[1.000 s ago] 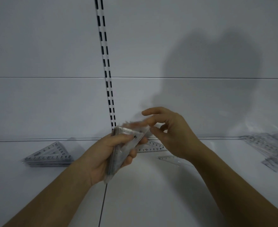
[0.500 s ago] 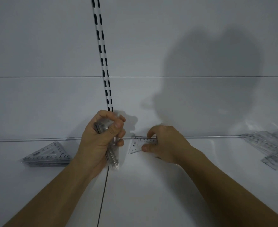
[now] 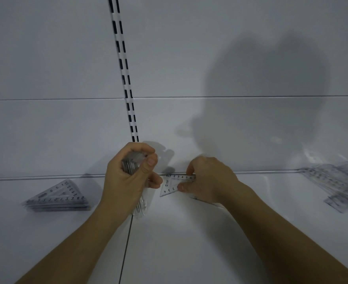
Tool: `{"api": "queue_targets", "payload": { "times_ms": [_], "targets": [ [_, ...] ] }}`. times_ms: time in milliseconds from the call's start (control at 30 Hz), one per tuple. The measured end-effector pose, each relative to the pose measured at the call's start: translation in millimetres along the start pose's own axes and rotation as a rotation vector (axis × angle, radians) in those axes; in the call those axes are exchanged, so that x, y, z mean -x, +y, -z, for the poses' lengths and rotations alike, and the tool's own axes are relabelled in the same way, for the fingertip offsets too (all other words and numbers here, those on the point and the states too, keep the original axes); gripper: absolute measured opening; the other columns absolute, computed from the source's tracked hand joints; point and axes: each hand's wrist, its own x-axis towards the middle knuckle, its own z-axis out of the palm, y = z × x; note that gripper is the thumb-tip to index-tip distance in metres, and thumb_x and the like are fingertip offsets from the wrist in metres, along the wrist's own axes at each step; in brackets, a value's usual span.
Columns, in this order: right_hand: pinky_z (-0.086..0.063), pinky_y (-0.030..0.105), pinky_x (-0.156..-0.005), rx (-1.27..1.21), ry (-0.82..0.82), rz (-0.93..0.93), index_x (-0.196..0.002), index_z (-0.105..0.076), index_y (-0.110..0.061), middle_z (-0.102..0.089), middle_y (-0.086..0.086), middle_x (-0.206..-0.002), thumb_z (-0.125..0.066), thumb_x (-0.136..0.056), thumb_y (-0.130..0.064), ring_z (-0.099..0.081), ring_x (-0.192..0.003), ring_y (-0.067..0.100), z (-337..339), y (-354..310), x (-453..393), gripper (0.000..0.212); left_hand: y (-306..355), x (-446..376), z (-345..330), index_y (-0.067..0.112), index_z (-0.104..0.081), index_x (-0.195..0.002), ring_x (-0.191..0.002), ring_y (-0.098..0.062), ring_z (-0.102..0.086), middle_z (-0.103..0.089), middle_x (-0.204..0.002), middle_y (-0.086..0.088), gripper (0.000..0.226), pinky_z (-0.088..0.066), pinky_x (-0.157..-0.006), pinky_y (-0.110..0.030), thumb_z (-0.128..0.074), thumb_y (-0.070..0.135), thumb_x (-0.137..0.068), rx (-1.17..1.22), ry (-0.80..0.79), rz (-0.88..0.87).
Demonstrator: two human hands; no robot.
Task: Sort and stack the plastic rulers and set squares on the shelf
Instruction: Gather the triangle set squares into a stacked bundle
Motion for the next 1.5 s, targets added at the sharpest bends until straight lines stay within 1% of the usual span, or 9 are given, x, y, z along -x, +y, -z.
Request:
{"api": "queue_targets", "payload": {
  "times_ms": [100,267,400,700,867,1000,1167,1300,1500],
  "targets": [
    [-0.051,0.035,-0.081,0.040,-0.044,0.025,-0.107,-0.063,-0.016,-0.056,0.002,-0.110,-0.073,-0.083,-0.050,-0.059,-0.096,0.022,2,2,-4,0.043,0,0,1,0.009,-0.065,-0.101,-0.055,-0.032,-0.066,-0.068,-0.096,-0.012,0.058,-0.058,-0.055,-0.037,-0.078,0.058,-0.072,0.001,-0.001,0.007],
    [-0.050,0.034,-0.088,-0.092,-0.076,0.052,-0.111,-0.063,-0.016,-0.055,0.000,-0.110,-0.077,-0.084,-0.040,-0.057,-0.101,0.020,2,12,-5,0.039,5,0,3,0.006,-0.065,-0.105,-0.063,-0.024,-0.067,-0.068,-0.106,-0.008,0.044,-0.058,-0.068,-0.028,-0.081,0.013,-0.064,-0.098,-0.060,-0.076],
    [-0.049,0.030,-0.083,-0.151,-0.067,0.047,-0.109,-0.061,-0.018,-0.055,0.000,-0.111,-0.081,-0.080,-0.039,-0.056,-0.098,0.018,-3,14,-9,0.042,1,5,-1,0.013,-0.066,-0.113,-0.065,-0.021,-0.066,-0.069,-0.099,-0.009,0.055,-0.056,-0.068,-0.025,-0.084,0.005,-0.061,-0.149,-0.137,-0.046],
    [-0.041,0.012,-0.059,-0.322,0.075,0.095,-0.069,-0.064,-0.028,-0.062,-0.010,-0.077,-0.082,-0.081,-0.032,-0.056,-0.066,0.002,4,23,-7,0.022,-2,-1,4,0.021,-0.062,-0.126,-0.057,-0.026,-0.060,-0.066,-0.092,-0.013,0.043,-0.054,-0.051,-0.034,-0.068,0.022,-0.084,0.171,0.023,0.107],
    [-0.050,0.023,-0.060,-0.666,0.498,0.147,-0.072,-0.063,-0.024,-0.067,-0.008,-0.071,-0.072,-0.090,-0.029,-0.063,-0.066,0.011,19,2,4,0.020,4,-6,8,0.026,-0.060,-0.124,-0.060,-0.020,-0.059,-0.063,-0.093,-0.012,0.064,-0.054,-0.054,-0.031,-0.078,0.057,-0.071,0.344,0.129,0.138],
    [-0.040,0.009,-0.059,-0.450,0.754,0.469,-0.078,-0.064,-0.022,-0.060,-0.014,-0.068,-0.075,-0.087,-0.020,-0.056,-0.061,0.009,7,-27,24,0.015,3,0,0,0.016,-0.054,-0.125,-0.076,-0.031,-0.074,-0.071,-0.099,-0.015,0.070,-0.060,-0.062,-0.036,-0.077,0.051,-0.069,0.306,0.114,0.113],
    [-0.042,0.009,-0.066,-0.313,0.639,0.689,-0.083,-0.070,-0.019,-0.061,-0.011,-0.074,-0.076,-0.086,-0.019,-0.053,-0.066,0.001,-20,-37,23,0.007,0,2,-3,0.023,-0.059,-0.125,-0.104,-0.034,-0.068,-0.067,-0.117,-0.019,0.079,-0.059,-0.086,-0.043,-0.081,0.066,-0.063,0.216,0.135,0.139],
    [-0.045,0.013,-0.069,-0.293,0.450,0.707,-0.094,-0.077,-0.027,-0.070,-0.017,-0.082,-0.069,-0.093,-0.030,-0.059,-0.073,0.002,-6,-34,25,0.009,3,-2,-5,0.027,-0.065,-0.117,-0.104,-0.035,-0.069,-0.070,-0.112,-0.017,0.040,-0.059,-0.084,-0.046,-0.080,0.029,-0.080,0.256,0.104,0.242],
    [-0.048,0.016,-0.065,-0.332,0.180,0.356,-0.091,-0.074,-0.033,-0.071,-0.017,-0.083,-0.075,-0.082,-0.045,-0.065,-0.073,0.007,50,3,17,0.015,11,-4,2,0.019,-0.051,-0.136,-0.094,-0.036,-0.072,-0.070,-0.117,-0.018,0.035,-0.057,-0.067,-0.037,-0.044,0.009,-0.103,0.475,-0.055,0.346]
  ]
}}
